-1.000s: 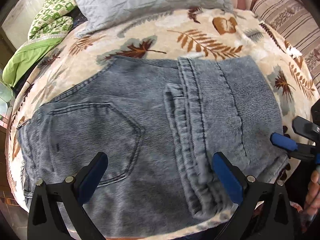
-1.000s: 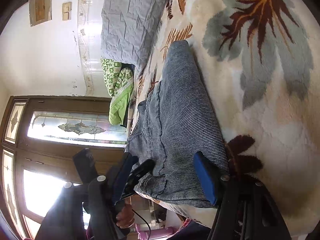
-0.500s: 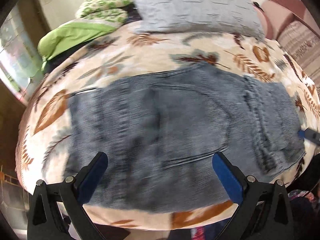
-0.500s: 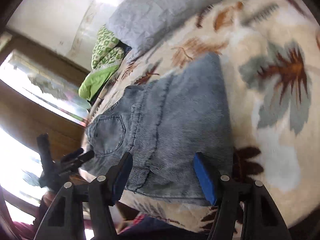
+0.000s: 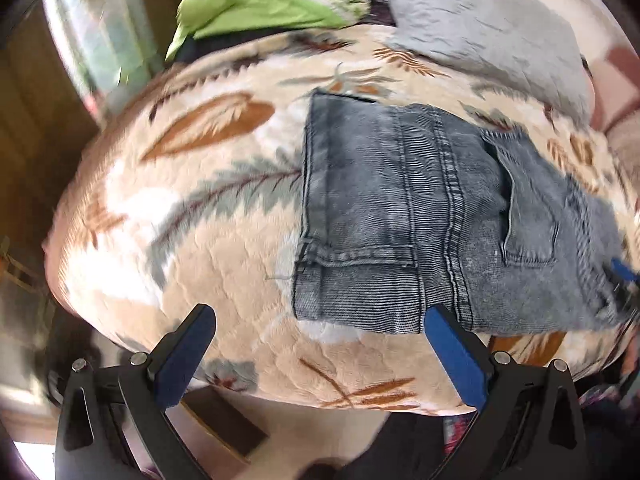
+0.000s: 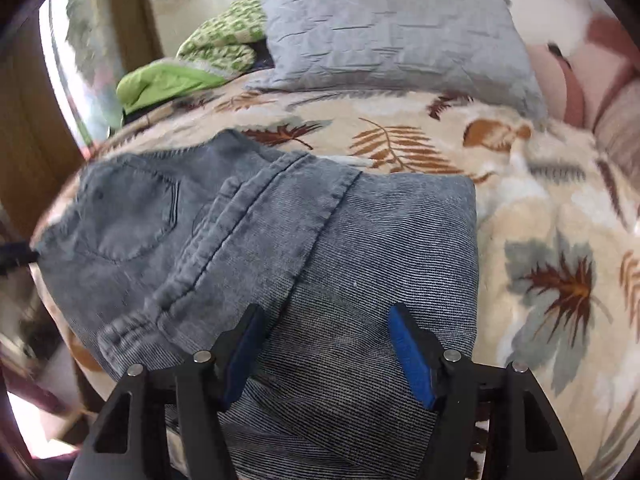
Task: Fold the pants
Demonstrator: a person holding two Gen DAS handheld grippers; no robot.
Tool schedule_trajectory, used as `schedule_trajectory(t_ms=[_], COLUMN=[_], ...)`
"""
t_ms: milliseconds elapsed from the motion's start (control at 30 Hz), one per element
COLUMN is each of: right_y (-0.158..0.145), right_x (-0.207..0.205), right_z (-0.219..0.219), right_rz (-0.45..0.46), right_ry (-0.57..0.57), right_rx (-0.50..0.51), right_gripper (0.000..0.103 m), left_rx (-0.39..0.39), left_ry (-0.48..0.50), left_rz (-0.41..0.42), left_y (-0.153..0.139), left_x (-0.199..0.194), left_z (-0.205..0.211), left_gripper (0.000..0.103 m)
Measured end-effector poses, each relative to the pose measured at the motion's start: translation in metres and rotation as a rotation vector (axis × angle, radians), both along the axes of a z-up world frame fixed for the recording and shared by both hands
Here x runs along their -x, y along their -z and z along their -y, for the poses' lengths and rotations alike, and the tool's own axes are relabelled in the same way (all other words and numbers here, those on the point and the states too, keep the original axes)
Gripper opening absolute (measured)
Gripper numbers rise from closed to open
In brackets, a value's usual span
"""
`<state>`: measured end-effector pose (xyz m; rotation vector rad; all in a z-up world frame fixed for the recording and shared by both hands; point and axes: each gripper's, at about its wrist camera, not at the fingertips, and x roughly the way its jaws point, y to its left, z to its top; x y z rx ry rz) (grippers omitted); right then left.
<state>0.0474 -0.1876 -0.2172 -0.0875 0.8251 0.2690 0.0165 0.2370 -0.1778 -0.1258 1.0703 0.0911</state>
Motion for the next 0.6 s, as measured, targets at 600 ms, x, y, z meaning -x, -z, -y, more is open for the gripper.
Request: schedule_trajectory(t_ms=[600], right_y=[0.0], right_x=[0.008], right_z=[0.011], right_rz=[0.016], right_ry=[0.003], right_rx=[-0.05], right_gripper=[0.069], left_rx=[0.359], left_ry=[-0.109], left_rz=[0.02], left_y=[0.022], left_x=[-0.014], left_z=[-0.004], left_gripper=[0.098])
